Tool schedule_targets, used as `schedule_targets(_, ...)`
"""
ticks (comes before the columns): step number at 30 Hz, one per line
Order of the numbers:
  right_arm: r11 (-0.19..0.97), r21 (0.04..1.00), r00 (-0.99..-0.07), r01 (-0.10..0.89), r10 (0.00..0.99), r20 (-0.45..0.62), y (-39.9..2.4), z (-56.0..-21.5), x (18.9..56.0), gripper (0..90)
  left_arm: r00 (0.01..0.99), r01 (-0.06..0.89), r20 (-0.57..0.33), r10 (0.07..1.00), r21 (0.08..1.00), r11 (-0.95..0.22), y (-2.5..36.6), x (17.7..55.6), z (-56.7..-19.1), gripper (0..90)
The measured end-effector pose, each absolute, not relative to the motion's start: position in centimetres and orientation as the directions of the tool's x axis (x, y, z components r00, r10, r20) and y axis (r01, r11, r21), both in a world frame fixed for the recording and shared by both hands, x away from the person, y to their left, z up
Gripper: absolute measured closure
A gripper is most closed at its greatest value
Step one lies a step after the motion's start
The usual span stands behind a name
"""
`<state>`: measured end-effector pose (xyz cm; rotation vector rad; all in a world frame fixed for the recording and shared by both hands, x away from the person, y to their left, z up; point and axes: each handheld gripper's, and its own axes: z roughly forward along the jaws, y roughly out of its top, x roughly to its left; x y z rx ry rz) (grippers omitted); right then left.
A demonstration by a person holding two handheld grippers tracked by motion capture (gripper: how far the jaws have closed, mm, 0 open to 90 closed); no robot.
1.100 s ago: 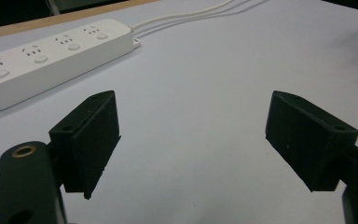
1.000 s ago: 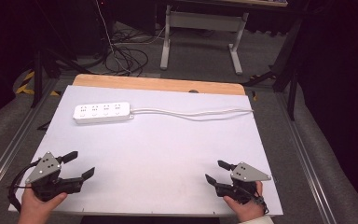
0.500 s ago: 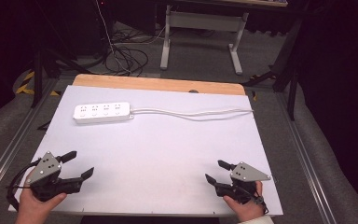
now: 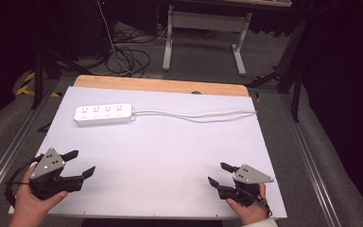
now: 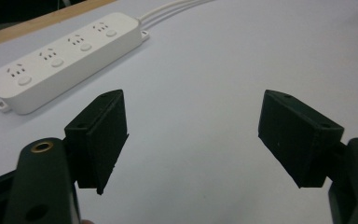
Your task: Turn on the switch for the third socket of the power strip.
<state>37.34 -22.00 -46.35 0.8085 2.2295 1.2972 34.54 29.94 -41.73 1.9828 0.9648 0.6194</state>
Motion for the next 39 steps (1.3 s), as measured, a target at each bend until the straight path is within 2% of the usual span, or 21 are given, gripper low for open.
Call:
schedule_targets(13, 0.392, 0.878, -0.735, 0.273, 0.675, -0.073, -22.0, -46.4, 37.4, 33.4, 0.578, 0.428, 0.037, 0.815, 0.837, -0.341, 30.4, 35.7, -40.6, 24.7)
schedule_targets(23, 0.395, 0.877, -0.734, 0.274, 0.675, -0.075, -22.0, -46.4, 37.4, 33.5, 0.577, 0.408, 0.074, 0.813, 0.837, -0.366, 30.5, 36.4, -38.8, 24.8)
schedule_targets(30, 0.389, 0.879, -0.732, 0.275, 0.678, -0.07, -22.0, -46.4, 37.4, 33.2, 0.584, 0.412, 0.049, 0.811, 0.842, -0.347, 30.4, 36.8, -37.9, 25.4)
schedule_targets(39, 0.387, 0.879, -0.732, 0.279, 0.678, -0.066, -22.0, -46.4, 37.4, 32.6, 0.561, 0.425, 0.062, 0.825, 0.834, -0.352, 30.6, 38.1, -36.4, 34.8)
